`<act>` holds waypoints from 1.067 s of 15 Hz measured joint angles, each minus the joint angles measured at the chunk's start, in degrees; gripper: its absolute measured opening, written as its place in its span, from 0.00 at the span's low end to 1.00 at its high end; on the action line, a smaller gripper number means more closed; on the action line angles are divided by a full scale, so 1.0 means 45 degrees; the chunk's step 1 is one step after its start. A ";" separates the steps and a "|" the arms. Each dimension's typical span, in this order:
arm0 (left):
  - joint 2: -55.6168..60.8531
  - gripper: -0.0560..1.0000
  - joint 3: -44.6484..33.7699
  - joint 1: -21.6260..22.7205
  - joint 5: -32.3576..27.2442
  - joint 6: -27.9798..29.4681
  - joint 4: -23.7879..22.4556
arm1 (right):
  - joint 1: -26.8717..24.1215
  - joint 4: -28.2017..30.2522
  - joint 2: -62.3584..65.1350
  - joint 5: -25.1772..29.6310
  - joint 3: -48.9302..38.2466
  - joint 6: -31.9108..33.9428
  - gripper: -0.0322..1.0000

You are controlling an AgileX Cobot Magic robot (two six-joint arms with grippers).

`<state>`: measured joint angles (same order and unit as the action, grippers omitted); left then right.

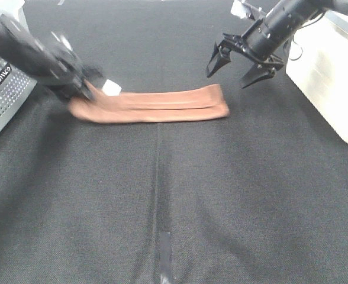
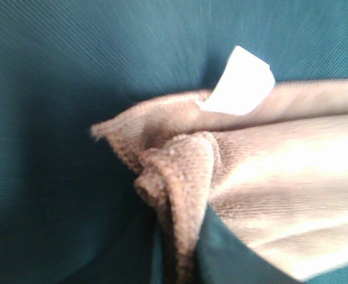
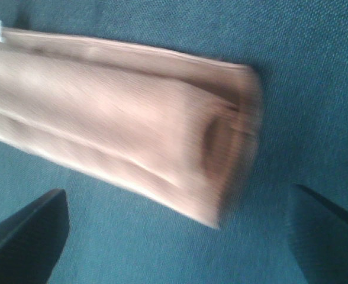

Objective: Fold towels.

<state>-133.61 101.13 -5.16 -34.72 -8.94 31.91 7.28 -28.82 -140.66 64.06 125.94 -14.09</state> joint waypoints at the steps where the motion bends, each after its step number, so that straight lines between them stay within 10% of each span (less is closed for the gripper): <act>1: 0.0420 0.11 0.0025 0.0127 -0.0102 0.0458 -0.0509 | 0.0000 0.0000 0.0038 0.0064 0.0000 0.0000 0.92; 10: 0.0777 0.11 0.2636 -0.2317 -0.1171 0.2457 -0.0318 | 0.0000 -0.0064 0.0497 0.0649 0.0000 0.0025 0.92; 16: -0.1770 0.41 0.4151 -0.3985 0.0853 0.3349 0.2241 | 0.0000 -0.0306 0.0497 0.0700 0.0000 0.0318 0.92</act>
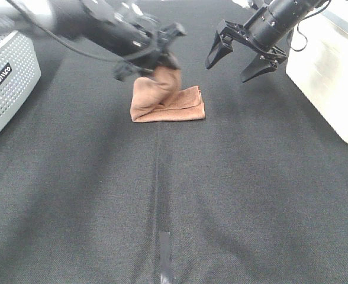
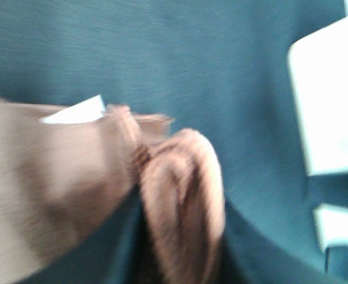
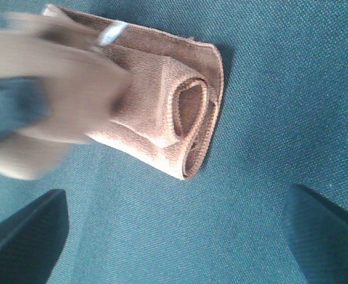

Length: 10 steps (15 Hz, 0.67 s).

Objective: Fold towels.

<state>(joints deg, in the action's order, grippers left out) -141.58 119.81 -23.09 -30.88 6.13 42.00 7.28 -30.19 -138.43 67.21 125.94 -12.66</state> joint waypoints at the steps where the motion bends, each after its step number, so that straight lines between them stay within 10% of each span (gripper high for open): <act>1: -0.0140 0.47 0.0115 -0.0153 0.0280 0.0013 0.0267 | 0.0000 0.0000 0.0000 0.0000 0.0000 0.0013 0.92; 7: 0.0115 0.63 0.0204 -0.0331 0.1515 0.0051 0.0929 | 0.0000 -0.0191 0.0000 0.0051 0.0000 0.0013 0.92; 10: 0.0611 0.63 0.0204 0.0357 0.1604 -0.0191 0.0853 | 0.0064 -0.2419 0.0000 0.0216 0.0000 -0.0293 0.92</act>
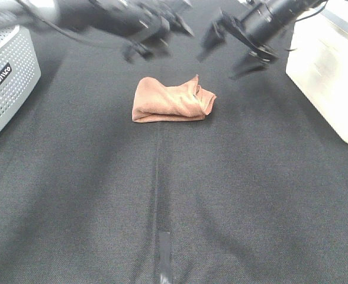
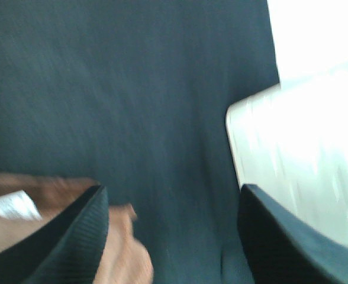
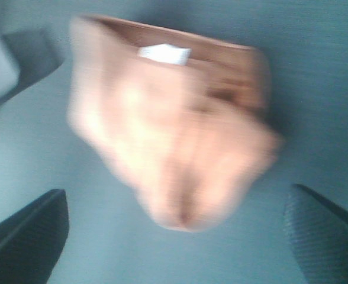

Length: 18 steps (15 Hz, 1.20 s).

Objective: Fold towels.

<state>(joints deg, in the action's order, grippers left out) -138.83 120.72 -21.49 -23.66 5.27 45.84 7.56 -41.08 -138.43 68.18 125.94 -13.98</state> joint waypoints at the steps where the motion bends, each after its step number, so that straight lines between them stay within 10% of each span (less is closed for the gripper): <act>1: 0.0216 0.63 0.0000 0.0369 0.0000 0.0000 -0.0191 | 0.0140 -0.0713 -0.0013 0.0064 0.0000 -0.0369 0.92; 8: 0.0955 0.63 0.0000 0.2215 -0.2330 -0.0420 -0.1120 | 0.1553 -0.4405 -0.1910 -0.0509 0.0000 -0.2394 0.92; 18: 0.1108 0.63 0.0000 0.2228 -0.4902 -0.1299 -0.1248 | 0.0331 -0.2088 -0.2279 -0.1693 0.0000 -0.1642 0.92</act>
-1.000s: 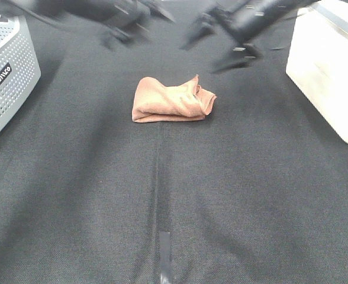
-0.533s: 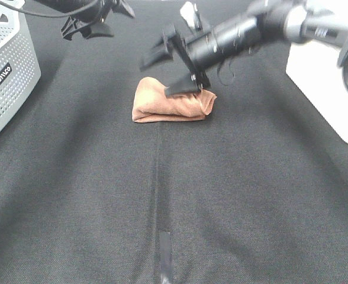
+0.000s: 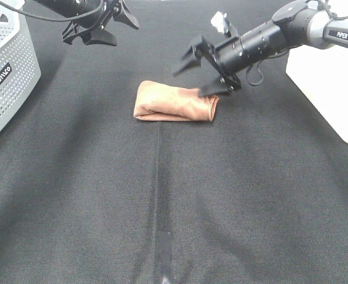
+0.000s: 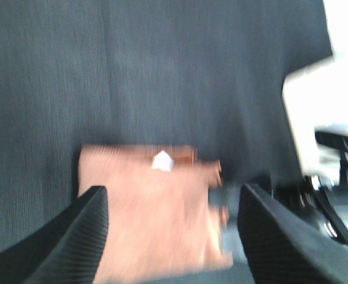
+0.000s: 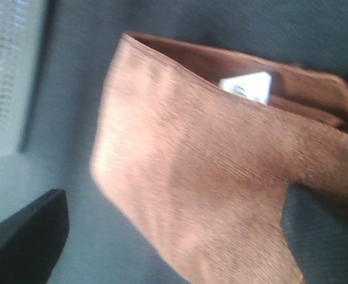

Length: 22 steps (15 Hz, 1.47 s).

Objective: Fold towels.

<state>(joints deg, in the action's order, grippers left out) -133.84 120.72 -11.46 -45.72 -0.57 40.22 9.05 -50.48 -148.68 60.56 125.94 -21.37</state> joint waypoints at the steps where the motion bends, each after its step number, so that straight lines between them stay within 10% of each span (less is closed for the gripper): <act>1: 0.0076 0.63 0.0000 0.0000 -0.0420 -0.0166 -0.0013 | 0.0000 0.0675 0.0000 -0.0064 0.0000 0.0433 0.92; 6: 0.1375 0.63 0.0000 -0.0013 -0.2317 -0.0662 -0.1375 | -0.0191 0.2776 0.0662 0.1031 0.0484 0.1273 0.92; 16: 0.5029 0.63 -0.2254 -0.2725 -0.5220 0.1859 -1.0632 | -0.0178 0.5691 0.5246 0.1923 -0.3323 0.2241 0.92; 22: 0.9728 0.63 -0.7970 -0.3081 -0.5246 0.2928 -1.1370 | -0.0166 0.5921 1.0237 0.2024 -0.7627 0.2037 0.92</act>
<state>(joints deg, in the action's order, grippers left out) -90.07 84.86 -25.32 -69.33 12.61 -10.94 8.31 -23.84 -102.62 69.67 91.62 -12.20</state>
